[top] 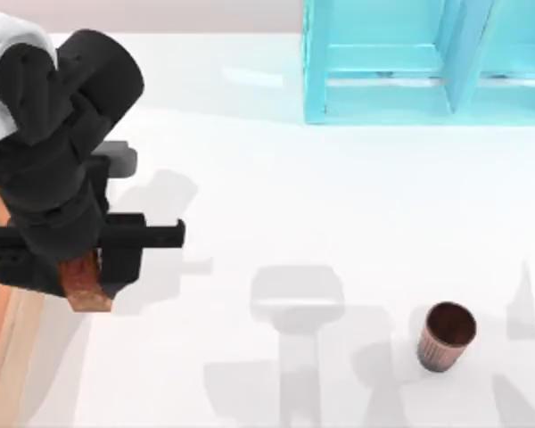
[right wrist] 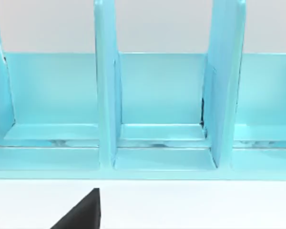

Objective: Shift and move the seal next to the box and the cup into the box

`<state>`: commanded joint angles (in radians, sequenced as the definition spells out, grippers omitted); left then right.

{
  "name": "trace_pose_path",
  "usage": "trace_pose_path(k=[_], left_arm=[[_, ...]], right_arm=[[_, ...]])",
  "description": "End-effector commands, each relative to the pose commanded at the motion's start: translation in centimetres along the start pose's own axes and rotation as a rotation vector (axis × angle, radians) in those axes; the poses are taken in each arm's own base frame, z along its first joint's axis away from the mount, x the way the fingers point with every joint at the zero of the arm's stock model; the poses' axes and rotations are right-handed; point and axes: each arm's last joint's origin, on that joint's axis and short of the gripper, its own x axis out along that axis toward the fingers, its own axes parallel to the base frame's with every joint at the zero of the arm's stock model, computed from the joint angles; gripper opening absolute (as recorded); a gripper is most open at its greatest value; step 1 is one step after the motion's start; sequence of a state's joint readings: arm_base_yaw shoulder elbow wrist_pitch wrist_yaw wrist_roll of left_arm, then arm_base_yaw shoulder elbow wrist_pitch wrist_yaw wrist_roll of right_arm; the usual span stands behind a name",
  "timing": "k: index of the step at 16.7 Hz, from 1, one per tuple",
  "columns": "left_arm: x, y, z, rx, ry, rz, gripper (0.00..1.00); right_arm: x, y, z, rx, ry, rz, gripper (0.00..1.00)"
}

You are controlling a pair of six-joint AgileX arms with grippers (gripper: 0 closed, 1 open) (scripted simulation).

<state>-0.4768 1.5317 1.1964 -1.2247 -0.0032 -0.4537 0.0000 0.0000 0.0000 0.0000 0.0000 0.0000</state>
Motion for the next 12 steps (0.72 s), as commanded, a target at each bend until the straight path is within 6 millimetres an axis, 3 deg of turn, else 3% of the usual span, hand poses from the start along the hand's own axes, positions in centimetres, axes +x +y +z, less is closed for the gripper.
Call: trace_pose_path(k=[3, 8, 12], left_arm=[[-0.3, 0.3, -2.2, 0.002, 0.008, 0.006, 0.00], [-0.2, 0.3, -2.2, 0.001, 0.009, 0.007, 0.00], [2.5, 0.3, -2.2, 0.002, 0.008, 0.006, 0.00]], right_arm=[[0.0, 0.0, 0.0, 0.000, 0.000, 0.000, 1.00], [0.0, 0.0, 0.0, 0.000, 0.000, 0.000, 1.00], [0.0, 0.0, 0.0, 0.000, 0.000, 0.000, 1.00]])
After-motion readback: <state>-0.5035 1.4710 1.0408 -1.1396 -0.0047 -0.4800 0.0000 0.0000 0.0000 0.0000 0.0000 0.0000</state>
